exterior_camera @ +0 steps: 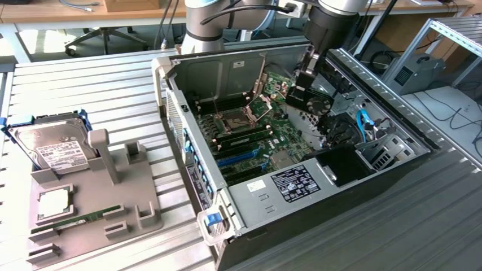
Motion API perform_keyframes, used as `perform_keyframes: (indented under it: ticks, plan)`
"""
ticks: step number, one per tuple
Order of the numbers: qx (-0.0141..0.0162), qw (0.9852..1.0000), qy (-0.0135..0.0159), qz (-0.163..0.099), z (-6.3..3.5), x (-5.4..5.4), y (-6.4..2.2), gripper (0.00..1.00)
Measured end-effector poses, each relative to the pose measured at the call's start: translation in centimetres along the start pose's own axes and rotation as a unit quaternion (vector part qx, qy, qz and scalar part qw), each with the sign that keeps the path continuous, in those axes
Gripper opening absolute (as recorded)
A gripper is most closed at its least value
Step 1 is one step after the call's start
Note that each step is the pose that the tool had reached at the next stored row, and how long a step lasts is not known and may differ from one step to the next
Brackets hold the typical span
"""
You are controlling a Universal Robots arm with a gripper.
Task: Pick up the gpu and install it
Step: 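Insert the gpu into the slot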
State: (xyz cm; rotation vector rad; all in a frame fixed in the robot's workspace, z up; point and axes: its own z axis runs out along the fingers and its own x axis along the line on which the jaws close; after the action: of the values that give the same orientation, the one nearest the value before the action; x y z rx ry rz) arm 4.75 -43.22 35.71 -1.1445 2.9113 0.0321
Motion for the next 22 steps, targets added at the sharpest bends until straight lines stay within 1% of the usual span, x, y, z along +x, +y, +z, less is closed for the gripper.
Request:
perform_keyframes:
  ticks: [22]
  plan:
    - [-0.0007,0.9994,0.0004,-0.034,0.03,-0.29,-0.27,0.27]
